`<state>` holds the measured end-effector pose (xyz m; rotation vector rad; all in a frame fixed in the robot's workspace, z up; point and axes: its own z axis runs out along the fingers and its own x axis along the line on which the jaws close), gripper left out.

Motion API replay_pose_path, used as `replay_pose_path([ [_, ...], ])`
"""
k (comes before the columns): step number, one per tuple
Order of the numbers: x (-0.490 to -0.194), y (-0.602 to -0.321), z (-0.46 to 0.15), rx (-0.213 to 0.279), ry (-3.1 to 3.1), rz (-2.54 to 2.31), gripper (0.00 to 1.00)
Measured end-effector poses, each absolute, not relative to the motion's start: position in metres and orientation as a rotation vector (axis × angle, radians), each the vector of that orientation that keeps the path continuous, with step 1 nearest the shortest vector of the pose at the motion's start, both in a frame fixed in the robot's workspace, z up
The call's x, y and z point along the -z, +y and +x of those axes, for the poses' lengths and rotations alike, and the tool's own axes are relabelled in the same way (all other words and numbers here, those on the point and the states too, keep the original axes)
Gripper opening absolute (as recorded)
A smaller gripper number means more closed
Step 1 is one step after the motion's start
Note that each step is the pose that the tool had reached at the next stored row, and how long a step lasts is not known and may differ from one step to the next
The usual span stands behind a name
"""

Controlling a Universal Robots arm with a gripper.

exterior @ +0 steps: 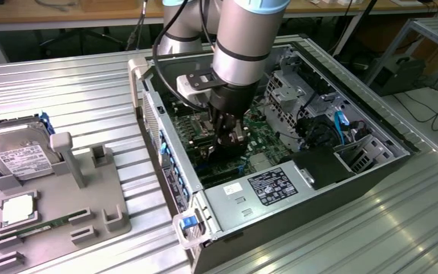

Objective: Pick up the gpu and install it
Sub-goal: 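Insert the gpu into the slot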

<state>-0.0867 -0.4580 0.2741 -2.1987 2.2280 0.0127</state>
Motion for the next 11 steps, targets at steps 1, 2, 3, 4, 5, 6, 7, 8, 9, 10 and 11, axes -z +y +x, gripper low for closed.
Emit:
replay_pose_path([
  [1,-0.2752,-0.458,-0.0869,-0.013,2.228,-2.199,0.11],
  [2,-0.2778,-0.458,-0.0871,-0.013,2.228,-2.199,0.11],
  [3,-0.2811,-0.458,-0.087,-0.013,2.228,-2.199,0.11],
  [4,-0.283,-0.4579,-0.087,-0.013,2.228,-2.199,0.11],
  [5,-0.2833,-0.4579,-0.087,-0.013,2.228,-2.199,0.11],
  [6,-0.2832,-0.4579,-0.0874,-0.013,2.227,-2.2,0.11],
  [7,-0.2832,-0.4577,-0.0887,-0.013,2.224,-2.202,0.11],
  [8,-0.2833,-0.4572,-0.0889,-0.013,2.217,-2.21,0.11],
  [9,-0.2834,-0.4568,-0.0889,-0.013,2.203,-2.224,0.11],
  [10,-0.2834,-0.4566,-0.0888,-0.013,2.187,-2.24,0.11],
  [11,-0.2833,-0.4566,-0.0889,-0.013,2.166,-2.261,0.11],
])
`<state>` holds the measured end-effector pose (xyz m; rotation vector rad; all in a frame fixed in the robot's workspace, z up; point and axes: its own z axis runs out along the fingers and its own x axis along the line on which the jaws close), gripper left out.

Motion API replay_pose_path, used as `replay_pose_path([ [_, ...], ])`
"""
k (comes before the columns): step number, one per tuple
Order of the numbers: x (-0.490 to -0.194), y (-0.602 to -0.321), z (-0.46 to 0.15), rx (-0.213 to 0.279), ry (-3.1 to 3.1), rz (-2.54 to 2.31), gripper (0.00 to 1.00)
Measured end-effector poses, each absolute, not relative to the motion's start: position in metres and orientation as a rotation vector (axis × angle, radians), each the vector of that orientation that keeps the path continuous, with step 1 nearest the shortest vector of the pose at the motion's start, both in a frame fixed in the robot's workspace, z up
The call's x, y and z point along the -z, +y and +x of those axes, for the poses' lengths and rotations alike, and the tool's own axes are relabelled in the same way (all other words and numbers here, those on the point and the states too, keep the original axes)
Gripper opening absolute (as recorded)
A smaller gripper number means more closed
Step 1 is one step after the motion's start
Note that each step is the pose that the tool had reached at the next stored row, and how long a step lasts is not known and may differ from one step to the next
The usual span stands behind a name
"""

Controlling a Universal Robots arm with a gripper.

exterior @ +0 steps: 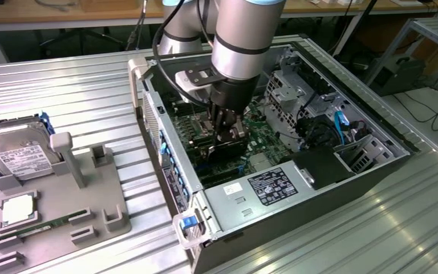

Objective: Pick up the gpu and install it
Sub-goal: 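Insert the gpu into the slot, then press down on the gpu until it lock into place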

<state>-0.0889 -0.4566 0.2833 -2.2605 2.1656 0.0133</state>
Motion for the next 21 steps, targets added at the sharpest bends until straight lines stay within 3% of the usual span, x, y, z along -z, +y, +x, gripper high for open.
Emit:
replay_pose_path([
  [21,-0.2833,-0.4566,-0.0982,-0.014,2.133,-2.292,0.11],
])
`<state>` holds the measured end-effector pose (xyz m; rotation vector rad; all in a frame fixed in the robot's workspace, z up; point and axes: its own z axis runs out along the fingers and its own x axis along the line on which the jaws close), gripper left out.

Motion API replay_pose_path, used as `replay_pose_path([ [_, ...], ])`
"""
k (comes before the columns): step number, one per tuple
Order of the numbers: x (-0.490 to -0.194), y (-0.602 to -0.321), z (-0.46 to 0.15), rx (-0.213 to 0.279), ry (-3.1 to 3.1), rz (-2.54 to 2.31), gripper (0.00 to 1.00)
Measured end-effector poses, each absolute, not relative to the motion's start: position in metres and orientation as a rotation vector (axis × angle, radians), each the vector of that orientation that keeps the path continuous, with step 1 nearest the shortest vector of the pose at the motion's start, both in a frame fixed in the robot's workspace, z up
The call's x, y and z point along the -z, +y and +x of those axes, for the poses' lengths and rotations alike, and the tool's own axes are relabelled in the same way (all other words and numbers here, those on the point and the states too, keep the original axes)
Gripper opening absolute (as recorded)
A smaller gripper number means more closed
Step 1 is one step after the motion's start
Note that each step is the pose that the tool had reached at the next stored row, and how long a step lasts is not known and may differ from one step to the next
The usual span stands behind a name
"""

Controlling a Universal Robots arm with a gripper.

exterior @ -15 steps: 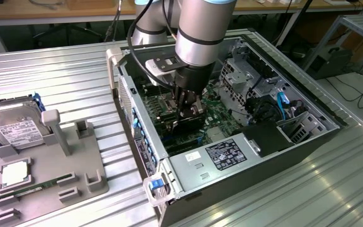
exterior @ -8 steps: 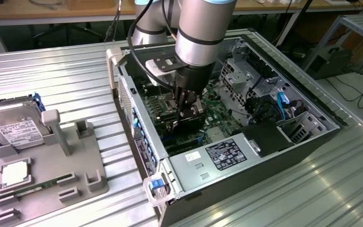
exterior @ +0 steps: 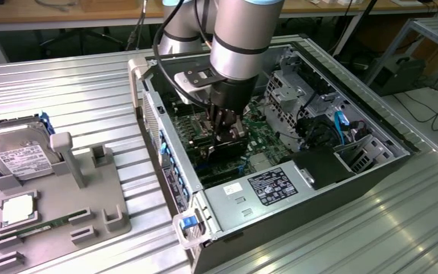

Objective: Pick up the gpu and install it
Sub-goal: 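Press down on the gpu until it lock into place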

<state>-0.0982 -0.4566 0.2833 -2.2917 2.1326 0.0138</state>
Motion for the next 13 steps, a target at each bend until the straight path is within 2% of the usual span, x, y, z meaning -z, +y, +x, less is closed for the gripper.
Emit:
replay_pose_path([
  [13,-0.2831,-0.4521,-0.1079,-0.008,2.135,-2.295,0.11],
])
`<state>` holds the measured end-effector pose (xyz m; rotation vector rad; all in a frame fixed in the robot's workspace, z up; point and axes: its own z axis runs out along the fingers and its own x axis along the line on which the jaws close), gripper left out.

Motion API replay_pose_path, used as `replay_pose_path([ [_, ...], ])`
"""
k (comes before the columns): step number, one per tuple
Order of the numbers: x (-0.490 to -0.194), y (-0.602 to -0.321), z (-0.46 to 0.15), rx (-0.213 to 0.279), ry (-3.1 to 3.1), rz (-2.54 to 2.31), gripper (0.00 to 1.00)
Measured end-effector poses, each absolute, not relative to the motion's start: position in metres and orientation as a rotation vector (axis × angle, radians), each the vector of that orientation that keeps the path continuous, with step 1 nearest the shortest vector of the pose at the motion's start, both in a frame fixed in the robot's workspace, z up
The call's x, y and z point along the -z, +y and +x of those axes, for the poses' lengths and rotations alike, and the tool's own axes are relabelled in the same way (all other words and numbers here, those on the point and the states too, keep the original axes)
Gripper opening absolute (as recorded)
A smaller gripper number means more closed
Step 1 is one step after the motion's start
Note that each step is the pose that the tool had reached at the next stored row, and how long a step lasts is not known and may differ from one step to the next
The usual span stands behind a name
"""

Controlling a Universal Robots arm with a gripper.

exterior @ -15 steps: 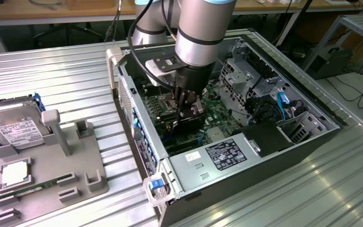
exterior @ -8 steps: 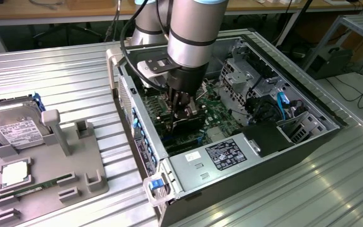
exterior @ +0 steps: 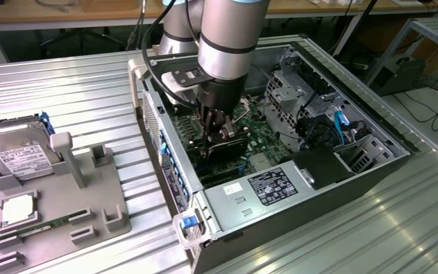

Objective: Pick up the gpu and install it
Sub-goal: 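Press down on the gpu until it lock into place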

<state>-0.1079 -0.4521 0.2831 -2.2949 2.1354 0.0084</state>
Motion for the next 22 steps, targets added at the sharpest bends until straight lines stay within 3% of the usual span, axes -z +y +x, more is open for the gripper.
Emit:
replay_pose_path([
  [22,-0.275,-0.45,-0.125,-0.009,2.186,-2.251,0.11],
])
